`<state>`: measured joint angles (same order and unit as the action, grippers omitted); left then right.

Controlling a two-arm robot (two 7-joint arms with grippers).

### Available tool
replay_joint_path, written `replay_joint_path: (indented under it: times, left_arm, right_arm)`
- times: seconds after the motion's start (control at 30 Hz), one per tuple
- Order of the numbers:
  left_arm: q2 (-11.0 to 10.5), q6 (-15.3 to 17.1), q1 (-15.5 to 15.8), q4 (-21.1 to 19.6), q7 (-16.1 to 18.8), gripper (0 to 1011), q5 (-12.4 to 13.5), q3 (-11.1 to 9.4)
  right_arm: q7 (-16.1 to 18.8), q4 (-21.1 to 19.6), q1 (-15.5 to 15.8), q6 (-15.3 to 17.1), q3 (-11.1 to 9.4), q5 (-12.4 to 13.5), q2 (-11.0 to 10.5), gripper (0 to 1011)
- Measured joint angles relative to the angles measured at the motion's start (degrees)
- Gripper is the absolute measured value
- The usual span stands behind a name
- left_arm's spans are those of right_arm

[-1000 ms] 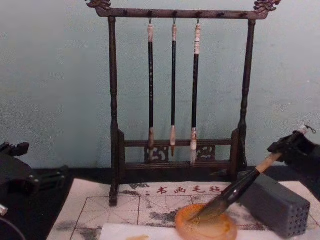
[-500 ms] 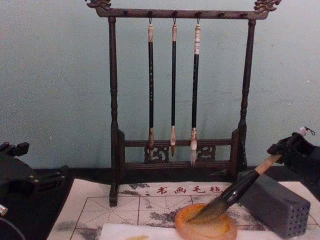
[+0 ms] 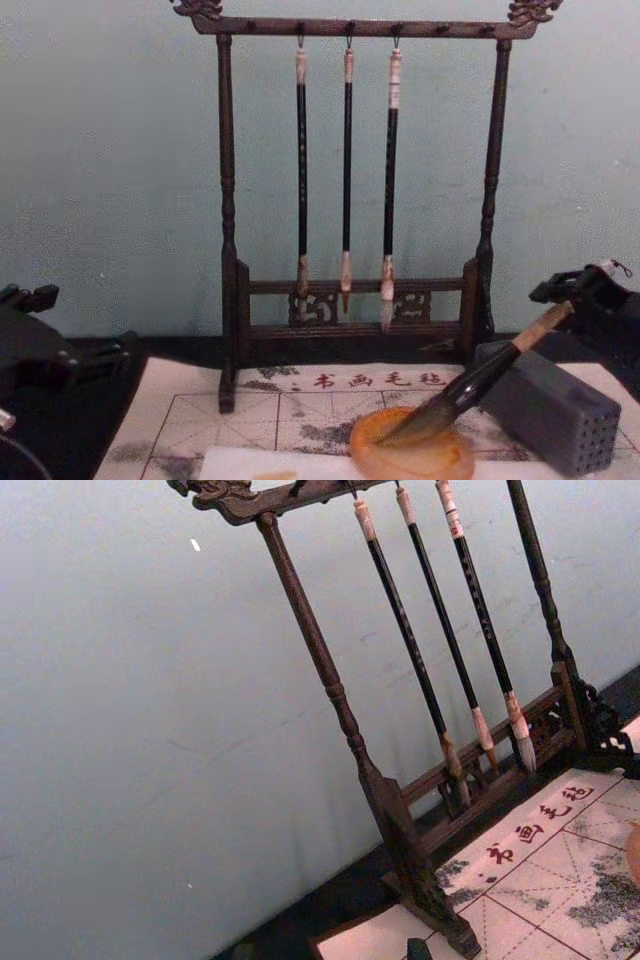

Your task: Pick up the brush from the inkstone, write on the paper, then place the brush back to its original position.

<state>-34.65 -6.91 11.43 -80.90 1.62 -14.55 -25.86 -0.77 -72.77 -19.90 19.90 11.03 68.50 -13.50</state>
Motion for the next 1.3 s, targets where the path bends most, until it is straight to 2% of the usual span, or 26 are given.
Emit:
replay_joint_path:
  times: [0.13,0.17,0.23,0.33,0.67,0.77,1.07,1.3]
  left_arm:
    - [0.0,0.0,0.0,0.0,0.0,1001,0.0,0.0]
    - [0.0,0.0,0.0,0.0,0.0,1001,0.0,0.0]
    - [0.0,0.0,0.0,0.0,0.0,1001,0.0,0.0]
    - [0.0,0.0,0.0,0.0,0.0,1001,0.0,0.0]
    - [0.0,0.0,0.0,0.0,0.0,1001,0.0,0.0]
    - [0.0,0.0,0.0,0.0,0.0,1001,0.0,0.0]
    - [0.0,0.0,0.0,0.0,0.0,1001,0.0,0.0]
    - [0.0,0.0,0.0,0.0,0.0,1001,0.0,0.0]
  right_arm:
    - [0.02,-0.01,0.0,0.02,-0.03,-0.02,0.02,468]
    - [0.02,-0.02,0.0,0.02,-0.03,-0.03,0.02,524]
    - [0.03,-0.02,0.0,0.03,-0.04,-0.04,0.02,554]
    - [0.04,-0.02,0.0,0.05,-0.06,-0.06,0.03,683]
    - [0.07,-0.02,0.0,0.07,-0.07,-0.1,0.02,968]
    - [0.07,-0.02,0.0,0.07,-0.07,-0.1,0.02,1003]
    - [0.07,-0.02,0.0,0.07,-0.07,-0.1,0.02,1002]
    - [0.02,-2.43,2.23,-0.35,0.21,0.92,-1.99,1002]
